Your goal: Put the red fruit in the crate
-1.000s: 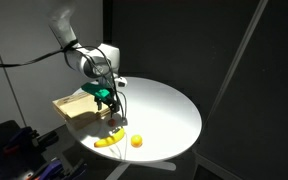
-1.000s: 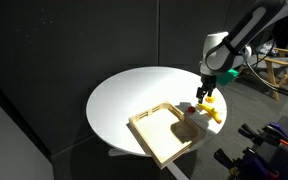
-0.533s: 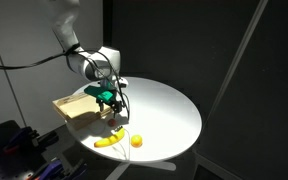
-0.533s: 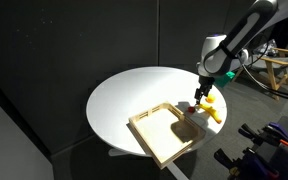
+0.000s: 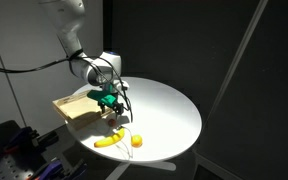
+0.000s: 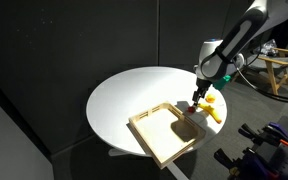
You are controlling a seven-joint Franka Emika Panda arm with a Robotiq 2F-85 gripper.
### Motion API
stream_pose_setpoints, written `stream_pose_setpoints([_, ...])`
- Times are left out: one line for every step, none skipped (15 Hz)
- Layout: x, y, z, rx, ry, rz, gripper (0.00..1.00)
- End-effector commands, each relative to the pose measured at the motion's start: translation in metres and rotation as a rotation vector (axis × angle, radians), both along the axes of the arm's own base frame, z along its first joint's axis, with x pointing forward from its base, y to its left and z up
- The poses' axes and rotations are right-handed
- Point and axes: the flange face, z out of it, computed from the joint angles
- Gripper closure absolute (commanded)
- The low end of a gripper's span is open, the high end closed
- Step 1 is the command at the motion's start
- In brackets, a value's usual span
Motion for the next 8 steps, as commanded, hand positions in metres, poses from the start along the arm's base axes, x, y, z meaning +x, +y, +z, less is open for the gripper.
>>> stream_pose_setpoints([0.012,-0.003,-0.009,0.007,-0.013,0.025,0.0])
stream_pose_setpoints([0.014,-0.002,-0.011,0.006,-0.014,0.025,0.0])
stream_pose_setpoints([0.016,-0.002,-0.013,0.006,-0.012,0.026,0.0])
stream_pose_setpoints([0.017,-0.001,-0.016,0.005,-0.013,0.027,0.0])
stream_pose_setpoints([0.019,-0.001,-0.018,0.005,-0.012,0.027,0.0])
stream_pose_setpoints([0.021,0.0,-0.02,0.006,-0.011,0.027,0.0])
stream_pose_setpoints([0.022,0.001,-0.022,0.005,-0.01,0.028,0.0])
stream_pose_setpoints([0.024,0.002,-0.024,0.005,-0.009,0.03,0.0])
